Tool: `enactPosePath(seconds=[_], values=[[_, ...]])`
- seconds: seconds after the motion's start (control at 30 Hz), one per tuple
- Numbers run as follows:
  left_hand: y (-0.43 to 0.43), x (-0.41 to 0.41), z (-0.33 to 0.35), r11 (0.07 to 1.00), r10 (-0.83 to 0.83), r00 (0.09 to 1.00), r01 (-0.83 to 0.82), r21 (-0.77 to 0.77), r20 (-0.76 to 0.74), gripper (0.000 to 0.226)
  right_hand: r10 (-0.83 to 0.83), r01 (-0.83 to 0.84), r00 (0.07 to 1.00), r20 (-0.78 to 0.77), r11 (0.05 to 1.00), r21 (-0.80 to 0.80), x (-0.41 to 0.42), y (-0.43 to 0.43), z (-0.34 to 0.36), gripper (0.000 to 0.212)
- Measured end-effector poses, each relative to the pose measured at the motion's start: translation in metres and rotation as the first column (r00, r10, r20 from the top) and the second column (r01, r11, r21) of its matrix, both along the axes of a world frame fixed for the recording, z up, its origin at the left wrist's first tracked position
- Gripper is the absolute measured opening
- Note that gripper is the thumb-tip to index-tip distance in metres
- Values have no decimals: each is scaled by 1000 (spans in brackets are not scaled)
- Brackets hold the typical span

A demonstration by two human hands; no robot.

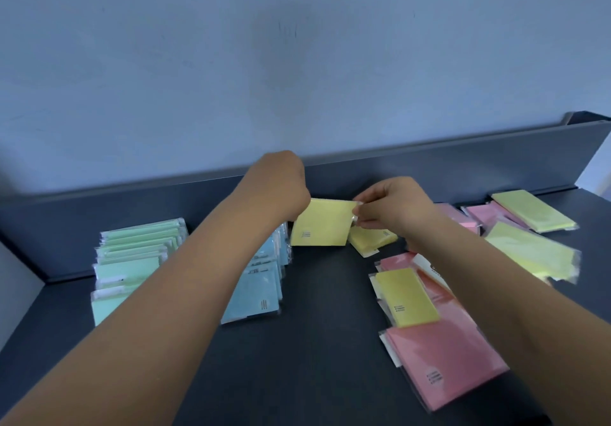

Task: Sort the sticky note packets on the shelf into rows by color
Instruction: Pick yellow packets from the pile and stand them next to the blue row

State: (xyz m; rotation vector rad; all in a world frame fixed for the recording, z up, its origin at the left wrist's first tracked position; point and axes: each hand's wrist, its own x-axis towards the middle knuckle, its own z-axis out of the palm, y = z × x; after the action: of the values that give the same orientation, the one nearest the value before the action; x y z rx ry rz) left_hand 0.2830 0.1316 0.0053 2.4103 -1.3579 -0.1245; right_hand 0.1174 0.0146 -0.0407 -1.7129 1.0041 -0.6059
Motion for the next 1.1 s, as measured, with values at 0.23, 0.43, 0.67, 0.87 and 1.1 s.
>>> enactPosePath(seconds=[0.23, 0.43, 0.67, 0.87, 1.1], values=[[-22, -12, -19, 997, 15, 994, -24, -80, -113, 21, -97, 86, 994, -53, 979, -184, -14, -21, -7, 14], [-27, -15, -26, 958, 190, 864, -267, -104, -467, 6, -159, 159, 987, 18, 968, -195, -11, -23, -11, 19], [-20, -36, -33, 879, 312, 837, -434, -196, -450, 36, -159, 165, 984, 79, 983, -78, -9, -28, -15, 19], [-8, -41, -34, 860, 333, 777, -483, -165, -535, 35, -122, 89, 976, 181, 980, 178, -9, -24, -10, 13], [0, -60, -26, 895, 250, 804, -404, -187, -539, 31, -108, 103, 991, 81, 992, 67, -9, -32, -14, 8]])
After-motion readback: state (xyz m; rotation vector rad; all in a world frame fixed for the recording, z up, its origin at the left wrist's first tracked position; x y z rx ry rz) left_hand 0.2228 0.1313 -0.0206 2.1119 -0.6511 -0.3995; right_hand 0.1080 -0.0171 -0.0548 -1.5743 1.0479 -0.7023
